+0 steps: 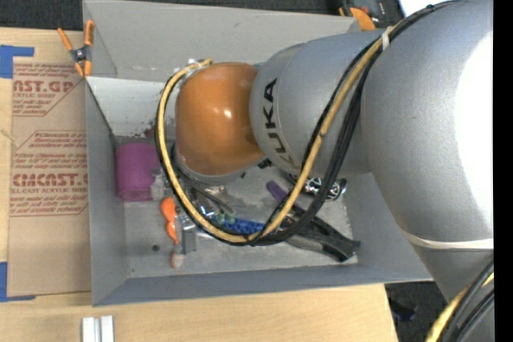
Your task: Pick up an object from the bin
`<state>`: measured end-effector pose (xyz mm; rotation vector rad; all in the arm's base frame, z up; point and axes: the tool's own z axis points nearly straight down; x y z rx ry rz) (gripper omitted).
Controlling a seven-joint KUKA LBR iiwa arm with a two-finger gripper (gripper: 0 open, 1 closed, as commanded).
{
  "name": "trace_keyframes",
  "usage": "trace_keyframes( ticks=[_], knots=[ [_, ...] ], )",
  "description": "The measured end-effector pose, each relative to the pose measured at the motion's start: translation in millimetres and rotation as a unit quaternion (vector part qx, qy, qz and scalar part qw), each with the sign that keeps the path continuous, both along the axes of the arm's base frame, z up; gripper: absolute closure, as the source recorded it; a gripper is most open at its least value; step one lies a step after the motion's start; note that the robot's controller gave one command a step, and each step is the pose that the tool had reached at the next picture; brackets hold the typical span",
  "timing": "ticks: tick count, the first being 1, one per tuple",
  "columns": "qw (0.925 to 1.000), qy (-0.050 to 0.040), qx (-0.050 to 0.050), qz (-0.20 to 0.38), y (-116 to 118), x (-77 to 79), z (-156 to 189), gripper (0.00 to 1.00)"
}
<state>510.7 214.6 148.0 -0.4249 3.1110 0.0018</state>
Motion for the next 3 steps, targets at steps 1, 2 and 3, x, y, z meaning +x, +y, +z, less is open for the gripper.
trace_keyframes(
  ticks=[1,2,3],
  knots=[
    [0.9957,0.0001,0.000,0.093,-39,0.4,-2,0.00],
    [0.9767,-0.0010,0.000,0.214,-30,-4.3,-19,0.00],
    [0.9086,-0.0012,0.001,0.418,-36,-16.5,-76,1.00]
  ],
)
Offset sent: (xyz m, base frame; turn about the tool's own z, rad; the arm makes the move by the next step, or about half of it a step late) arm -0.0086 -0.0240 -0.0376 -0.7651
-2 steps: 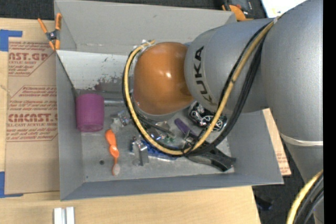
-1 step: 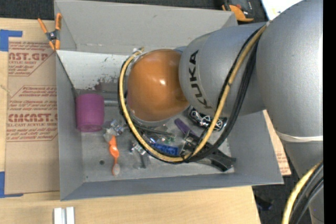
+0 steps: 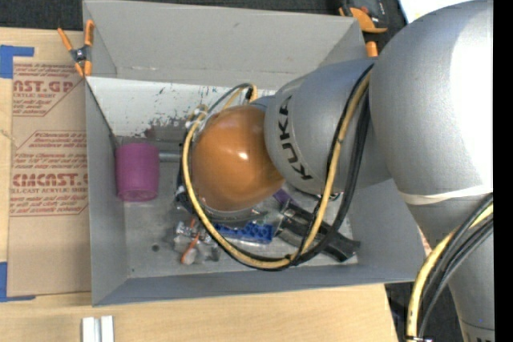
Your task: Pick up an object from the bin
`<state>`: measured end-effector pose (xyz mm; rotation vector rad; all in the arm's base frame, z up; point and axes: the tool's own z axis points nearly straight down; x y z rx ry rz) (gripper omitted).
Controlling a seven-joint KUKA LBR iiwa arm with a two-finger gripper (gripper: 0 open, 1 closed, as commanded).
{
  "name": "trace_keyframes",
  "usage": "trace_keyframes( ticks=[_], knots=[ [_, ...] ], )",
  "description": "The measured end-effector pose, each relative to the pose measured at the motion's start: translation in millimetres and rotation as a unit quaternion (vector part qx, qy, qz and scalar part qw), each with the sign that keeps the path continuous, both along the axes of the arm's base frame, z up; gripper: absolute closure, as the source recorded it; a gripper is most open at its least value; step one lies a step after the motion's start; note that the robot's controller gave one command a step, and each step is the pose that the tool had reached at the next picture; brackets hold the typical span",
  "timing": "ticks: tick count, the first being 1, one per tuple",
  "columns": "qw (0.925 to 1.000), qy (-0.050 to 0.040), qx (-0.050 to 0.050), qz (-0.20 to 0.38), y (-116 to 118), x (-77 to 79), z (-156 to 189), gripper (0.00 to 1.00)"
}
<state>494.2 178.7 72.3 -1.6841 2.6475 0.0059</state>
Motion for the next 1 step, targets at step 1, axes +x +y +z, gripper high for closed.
trace_keyframes(
  ticks=[1],
  knots=[
    [1.0000,0.0000,0.000,0.000,0.0,0.0,0.0,1.00]
  ],
)
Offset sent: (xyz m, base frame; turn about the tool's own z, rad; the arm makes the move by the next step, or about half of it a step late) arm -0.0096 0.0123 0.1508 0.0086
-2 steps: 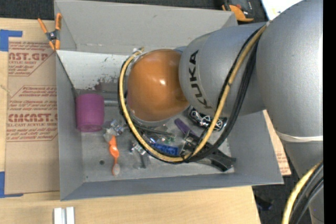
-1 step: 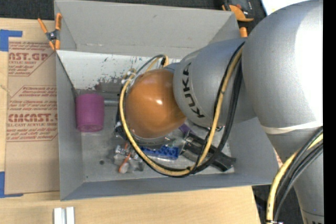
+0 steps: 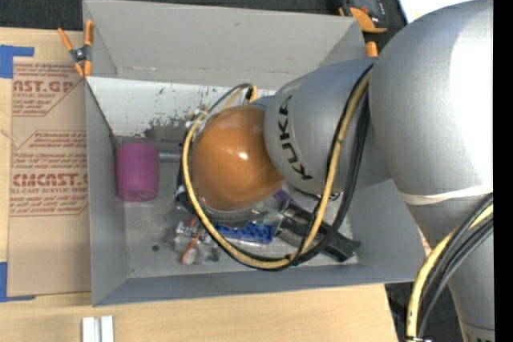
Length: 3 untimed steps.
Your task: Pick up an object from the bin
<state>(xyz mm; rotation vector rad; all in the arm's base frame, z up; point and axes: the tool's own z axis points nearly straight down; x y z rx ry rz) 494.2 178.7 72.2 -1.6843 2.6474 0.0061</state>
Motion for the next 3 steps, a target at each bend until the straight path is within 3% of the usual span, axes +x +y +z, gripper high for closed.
trace_keyframes(
  ticks=[1,2,3],
  knots=[
    [1.0000,0.0022,-0.001,-0.002,6,-5.4,66,1.00],
    [0.9999,0.0026,0.000,-0.011,15,-2.3,105,1.00],
    [0.9991,0.0035,0.000,-0.043,11,10.6,166,1.00]
  ],
)
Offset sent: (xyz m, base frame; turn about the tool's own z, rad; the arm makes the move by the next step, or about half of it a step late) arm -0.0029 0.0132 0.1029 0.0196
